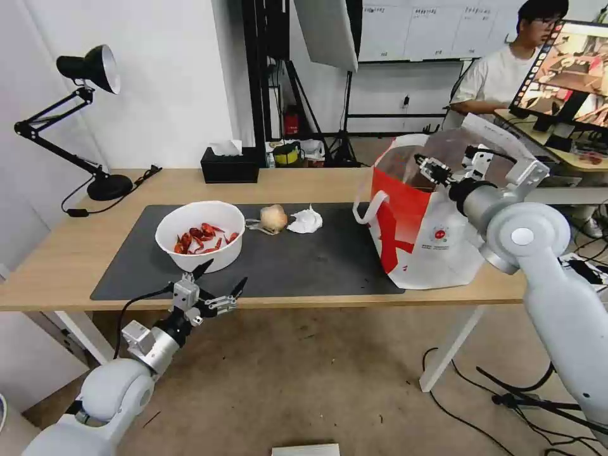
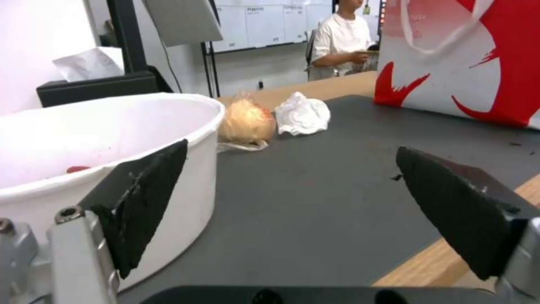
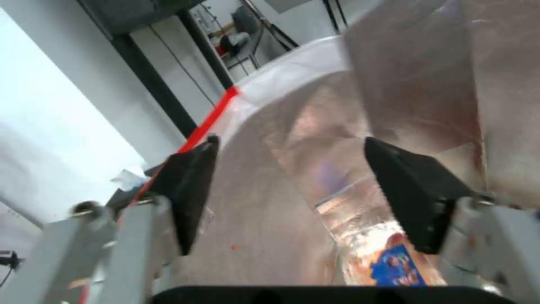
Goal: Pick up the trash from the table and place it into the takeout bag.
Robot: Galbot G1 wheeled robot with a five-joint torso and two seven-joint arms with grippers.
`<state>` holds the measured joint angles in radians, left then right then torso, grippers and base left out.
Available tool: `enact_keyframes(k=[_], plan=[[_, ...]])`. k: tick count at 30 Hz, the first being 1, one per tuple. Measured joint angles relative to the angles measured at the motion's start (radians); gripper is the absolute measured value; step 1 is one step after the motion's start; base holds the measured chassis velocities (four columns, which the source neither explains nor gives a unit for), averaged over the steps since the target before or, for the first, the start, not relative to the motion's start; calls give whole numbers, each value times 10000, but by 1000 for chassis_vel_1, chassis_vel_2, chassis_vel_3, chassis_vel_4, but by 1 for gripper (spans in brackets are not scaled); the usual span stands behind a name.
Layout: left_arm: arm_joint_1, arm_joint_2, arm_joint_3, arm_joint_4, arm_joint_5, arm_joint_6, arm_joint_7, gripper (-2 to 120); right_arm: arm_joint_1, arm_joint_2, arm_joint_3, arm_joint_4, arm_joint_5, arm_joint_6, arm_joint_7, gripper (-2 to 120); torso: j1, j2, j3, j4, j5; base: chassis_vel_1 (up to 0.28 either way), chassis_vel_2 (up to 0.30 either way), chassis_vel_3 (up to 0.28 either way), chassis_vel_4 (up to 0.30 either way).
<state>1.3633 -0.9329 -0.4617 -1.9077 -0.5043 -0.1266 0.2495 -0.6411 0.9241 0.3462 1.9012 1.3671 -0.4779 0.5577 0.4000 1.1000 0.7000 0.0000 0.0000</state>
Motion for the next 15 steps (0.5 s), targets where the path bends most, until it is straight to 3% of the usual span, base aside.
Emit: enact_keyframes(k=[1,7,15], plan=[[0,0,0,0,0,0,0,100,0,0,0,0,0,0,0,70,0,0,0,0,0,0,0,0,0],[23,-60,-79,-9,-8,1,-28,100,167,-29,-25,142,-66,237,-834,97,0,0,0,0,0,0,0,0,0],[39,-71,-252,-2,-210,-203,-22,100,309,-73,-74,470,65,659,-2071,100,0,0,0,0,0,0,0,0,0]])
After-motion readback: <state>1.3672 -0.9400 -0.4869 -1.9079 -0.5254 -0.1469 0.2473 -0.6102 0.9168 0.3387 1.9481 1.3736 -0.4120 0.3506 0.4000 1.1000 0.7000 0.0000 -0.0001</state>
